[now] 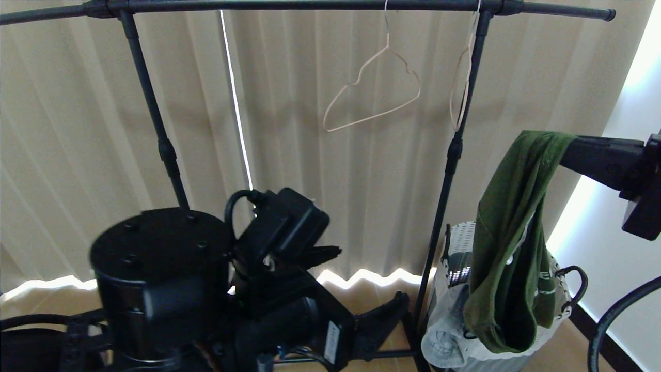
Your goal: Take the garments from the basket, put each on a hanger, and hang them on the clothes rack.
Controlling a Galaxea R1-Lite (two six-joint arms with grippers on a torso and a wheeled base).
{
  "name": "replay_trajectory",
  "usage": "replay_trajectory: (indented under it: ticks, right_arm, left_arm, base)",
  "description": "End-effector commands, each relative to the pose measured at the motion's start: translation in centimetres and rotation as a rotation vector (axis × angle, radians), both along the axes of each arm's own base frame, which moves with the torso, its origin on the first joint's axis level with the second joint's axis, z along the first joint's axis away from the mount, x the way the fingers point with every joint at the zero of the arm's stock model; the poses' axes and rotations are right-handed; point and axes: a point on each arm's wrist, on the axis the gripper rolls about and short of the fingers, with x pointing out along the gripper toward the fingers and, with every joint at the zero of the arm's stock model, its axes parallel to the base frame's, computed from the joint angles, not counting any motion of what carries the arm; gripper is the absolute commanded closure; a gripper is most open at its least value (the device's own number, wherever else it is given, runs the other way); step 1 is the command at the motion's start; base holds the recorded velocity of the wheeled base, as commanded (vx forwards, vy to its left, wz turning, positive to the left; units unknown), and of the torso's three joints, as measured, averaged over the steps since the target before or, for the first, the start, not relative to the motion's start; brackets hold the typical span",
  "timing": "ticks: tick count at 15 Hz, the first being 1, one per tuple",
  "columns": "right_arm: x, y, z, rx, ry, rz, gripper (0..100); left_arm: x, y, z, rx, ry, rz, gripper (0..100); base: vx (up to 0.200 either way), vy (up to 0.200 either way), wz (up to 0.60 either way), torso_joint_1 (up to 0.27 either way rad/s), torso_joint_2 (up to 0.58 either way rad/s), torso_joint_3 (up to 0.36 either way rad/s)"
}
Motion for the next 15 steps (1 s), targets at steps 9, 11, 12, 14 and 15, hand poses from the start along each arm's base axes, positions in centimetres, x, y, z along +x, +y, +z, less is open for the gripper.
replay_trajectory:
  ticks: [9,11,12,14,15]
  right_arm:
    - [0.2,1.4,0.3,0.021,-0.025,0.054,100]
    - [0.2,1.4,0.3,0.023,-0.027,0.052,100]
    - [0.1,1.3,0.3,0.022,-0.026,0.052,100]
    - [0.1,1.2,0.3,0.023,-0.027,0.051,100]
    - [0.0,1.2,0.3,0.023,-0.027,0.051,100]
  left_arm:
    - [1.6,-11.7,-4.8,-0.04,0.084,0.085,0]
    - [2.3,-11.6,-5.8,-0.012,0.085,0.138,0]
    - [2.4,-11.5,-6.0,-0.006,0.084,0.149,0]
    - [2.4,-11.4,-6.1,0.0,0.083,0.156,0]
    - [2.3,-11.3,-6.1,0.005,0.084,0.156,100]
  base:
    - [0.0,0.0,0.0,0.0,0.0,0.0]
    - [0.0,0.0,0.0,0.0,0.0,0.0]
    - [0.0,0.0,0.0,0.0,0.0,0.0]
    - [0.0,0.0,0.0,0.0,0.0,0.0]
    - [0.0,0.0,0.0,0.0,0.0,0.0]
